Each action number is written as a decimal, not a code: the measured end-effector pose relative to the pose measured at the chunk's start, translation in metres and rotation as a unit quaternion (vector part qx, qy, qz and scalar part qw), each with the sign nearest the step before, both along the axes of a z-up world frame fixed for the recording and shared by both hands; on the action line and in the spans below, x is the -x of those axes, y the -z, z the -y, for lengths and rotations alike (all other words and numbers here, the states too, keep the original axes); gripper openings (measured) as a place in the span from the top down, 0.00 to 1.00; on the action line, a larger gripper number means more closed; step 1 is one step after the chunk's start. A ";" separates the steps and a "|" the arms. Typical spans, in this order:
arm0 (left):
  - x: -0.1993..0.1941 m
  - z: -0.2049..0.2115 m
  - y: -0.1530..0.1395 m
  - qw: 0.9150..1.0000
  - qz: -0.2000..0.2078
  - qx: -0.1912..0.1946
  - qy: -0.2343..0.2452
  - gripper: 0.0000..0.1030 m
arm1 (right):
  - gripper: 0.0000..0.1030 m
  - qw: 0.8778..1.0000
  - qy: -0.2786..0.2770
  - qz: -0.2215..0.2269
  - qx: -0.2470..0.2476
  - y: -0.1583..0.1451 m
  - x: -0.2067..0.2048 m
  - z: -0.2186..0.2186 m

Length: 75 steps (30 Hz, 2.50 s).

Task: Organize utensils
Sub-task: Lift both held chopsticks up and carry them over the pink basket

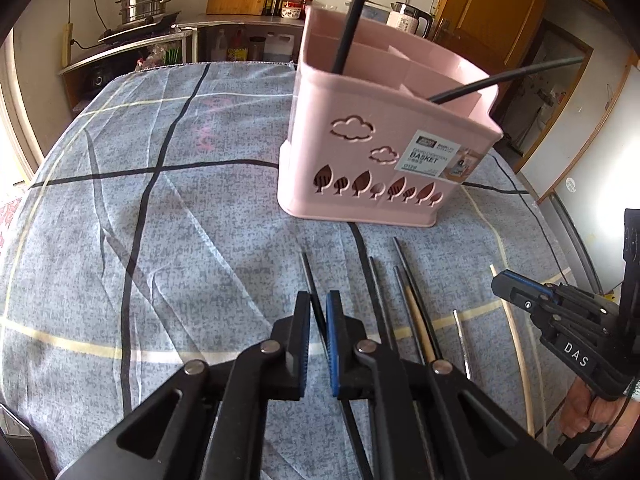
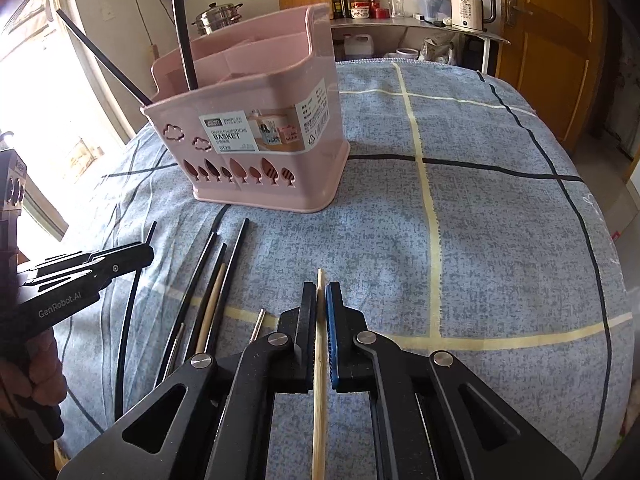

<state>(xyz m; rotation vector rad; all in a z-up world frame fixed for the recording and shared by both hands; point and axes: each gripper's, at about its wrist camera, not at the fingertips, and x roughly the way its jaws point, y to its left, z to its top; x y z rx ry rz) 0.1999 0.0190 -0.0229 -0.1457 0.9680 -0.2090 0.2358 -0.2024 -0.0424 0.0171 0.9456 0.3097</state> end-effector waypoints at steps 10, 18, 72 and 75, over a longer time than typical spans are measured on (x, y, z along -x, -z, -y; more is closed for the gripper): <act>0.024 -0.005 -0.073 0.996 0.084 0.026 0.019 0.94 | 0.96 0.996 0.003 0.081 -0.040 -0.062 0.017 0.014; 0.041 -0.011 -0.117 0.989 0.140 0.037 0.026 0.95 | 0.96 0.988 0.009 0.144 -0.058 -0.105 0.037 0.025; 0.063 -0.013 -0.174 0.983 0.170 0.023 0.063 0.95 | 0.96 0.975 -0.039 0.212 -0.051 -0.165 0.087 0.019; 0.052 -0.012 -0.187 0.982 0.176 0.021 0.064 0.95 | 0.96 0.973 -0.046 0.218 -0.056 -0.173 0.074 0.009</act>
